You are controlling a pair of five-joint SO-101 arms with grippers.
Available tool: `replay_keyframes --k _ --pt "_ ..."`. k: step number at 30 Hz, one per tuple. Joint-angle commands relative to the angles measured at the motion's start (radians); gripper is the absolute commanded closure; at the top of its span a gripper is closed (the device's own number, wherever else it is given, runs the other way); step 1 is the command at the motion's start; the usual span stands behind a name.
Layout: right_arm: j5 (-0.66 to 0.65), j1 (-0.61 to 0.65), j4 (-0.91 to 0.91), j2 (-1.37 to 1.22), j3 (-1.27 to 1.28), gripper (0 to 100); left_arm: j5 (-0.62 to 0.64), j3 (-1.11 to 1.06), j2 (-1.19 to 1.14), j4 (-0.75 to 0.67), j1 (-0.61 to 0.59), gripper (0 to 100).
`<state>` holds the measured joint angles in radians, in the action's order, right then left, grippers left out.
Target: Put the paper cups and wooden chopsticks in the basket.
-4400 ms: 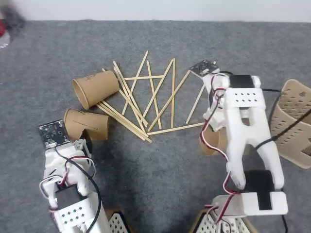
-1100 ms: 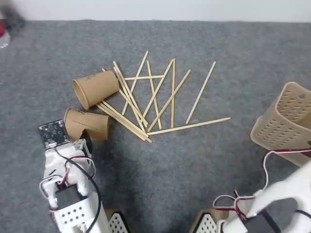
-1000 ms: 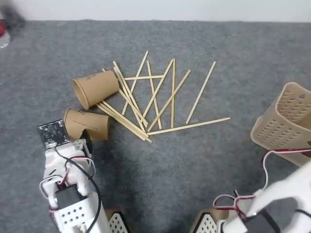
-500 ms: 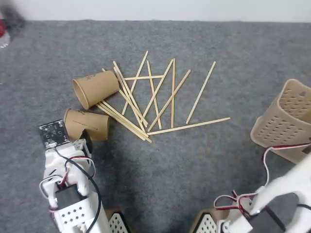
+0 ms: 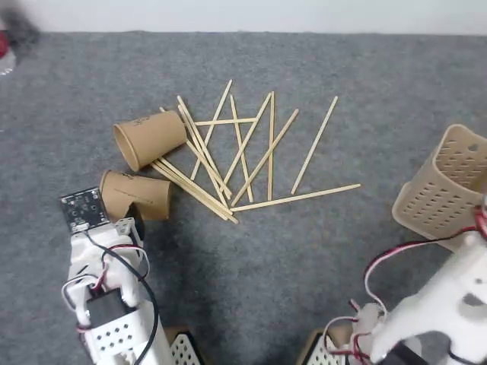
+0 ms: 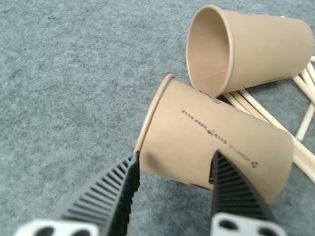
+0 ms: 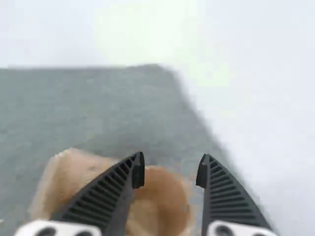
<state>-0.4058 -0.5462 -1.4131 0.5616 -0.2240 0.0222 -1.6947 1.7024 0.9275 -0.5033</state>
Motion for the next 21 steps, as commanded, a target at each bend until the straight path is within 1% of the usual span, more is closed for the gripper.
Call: replay_keyframes --k 1,3,15,17,21 --pt "-0.063 0.122 -0.119 -0.042 0.003 81.8 0.002 0.005 0.009 0.002 0.000 77" --pt "-0.078 0.150 -0.154 -0.091 0.025 81.8 0.002 0.005 0.009 0.002 0.000 77" --pt "-0.078 0.166 -0.216 -0.344 0.031 81.9 0.002 0.005 0.009 0.002 0.000 77" --pt "-0.081 0.183 -0.214 -0.383 0.031 84.3 0.002 0.005 0.009 0.002 0.000 77" --pt "-0.077 0.217 -0.216 -0.476 0.032 93.5 0.002 0.005 0.009 0.002 0.000 77"
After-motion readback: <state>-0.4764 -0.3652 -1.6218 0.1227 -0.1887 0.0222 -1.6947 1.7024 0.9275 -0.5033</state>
